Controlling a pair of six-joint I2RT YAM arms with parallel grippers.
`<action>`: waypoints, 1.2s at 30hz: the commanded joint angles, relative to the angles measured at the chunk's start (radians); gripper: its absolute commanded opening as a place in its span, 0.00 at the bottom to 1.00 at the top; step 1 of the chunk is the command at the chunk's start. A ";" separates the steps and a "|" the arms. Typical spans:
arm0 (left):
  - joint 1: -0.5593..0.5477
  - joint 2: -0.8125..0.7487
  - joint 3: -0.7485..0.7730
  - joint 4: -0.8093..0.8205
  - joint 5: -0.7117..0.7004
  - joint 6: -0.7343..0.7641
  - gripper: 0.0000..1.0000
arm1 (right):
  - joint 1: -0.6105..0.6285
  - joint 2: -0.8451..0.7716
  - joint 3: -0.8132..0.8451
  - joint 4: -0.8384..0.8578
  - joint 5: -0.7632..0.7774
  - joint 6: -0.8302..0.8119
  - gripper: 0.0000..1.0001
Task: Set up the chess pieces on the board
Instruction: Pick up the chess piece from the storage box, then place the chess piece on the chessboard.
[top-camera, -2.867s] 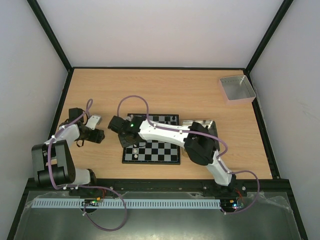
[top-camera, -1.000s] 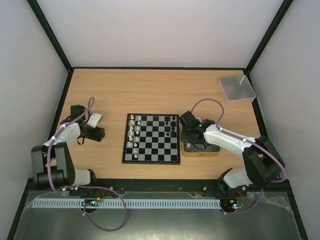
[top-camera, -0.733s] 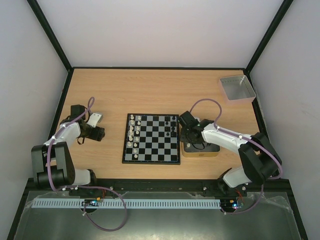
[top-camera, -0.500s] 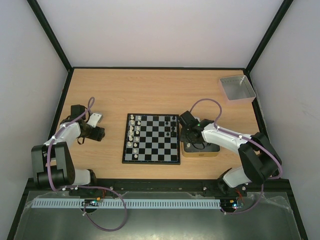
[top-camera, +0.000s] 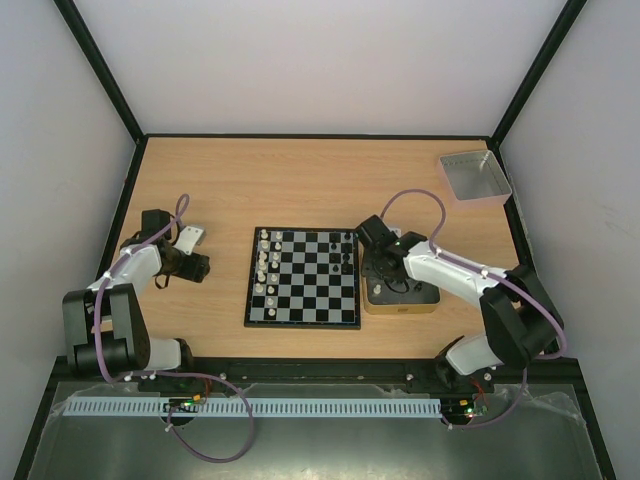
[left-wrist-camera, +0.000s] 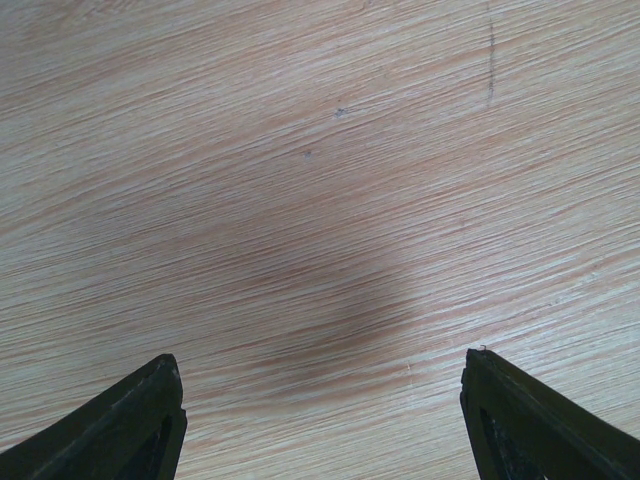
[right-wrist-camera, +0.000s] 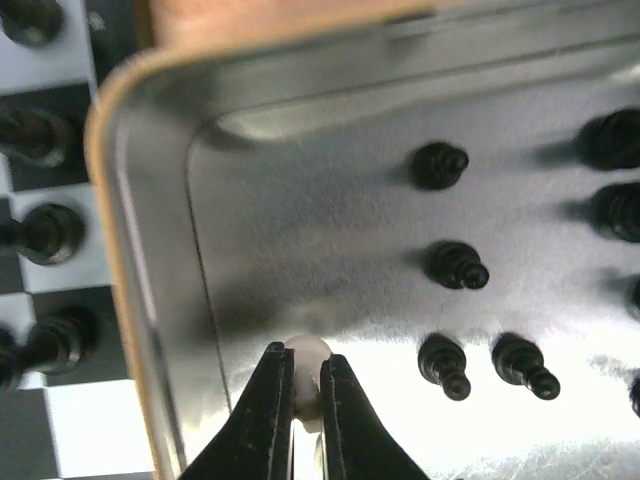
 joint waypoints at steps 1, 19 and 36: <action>-0.005 -0.002 0.013 -0.011 0.004 -0.004 0.76 | -0.003 -0.047 0.090 -0.103 0.081 -0.023 0.04; -0.022 0.008 0.025 -0.015 -0.005 -0.009 0.76 | 0.428 0.180 0.602 -0.321 0.133 0.001 0.02; 0.021 0.041 0.017 0.023 0.002 -0.024 0.76 | 0.628 0.585 1.038 -0.387 -0.027 -0.080 0.02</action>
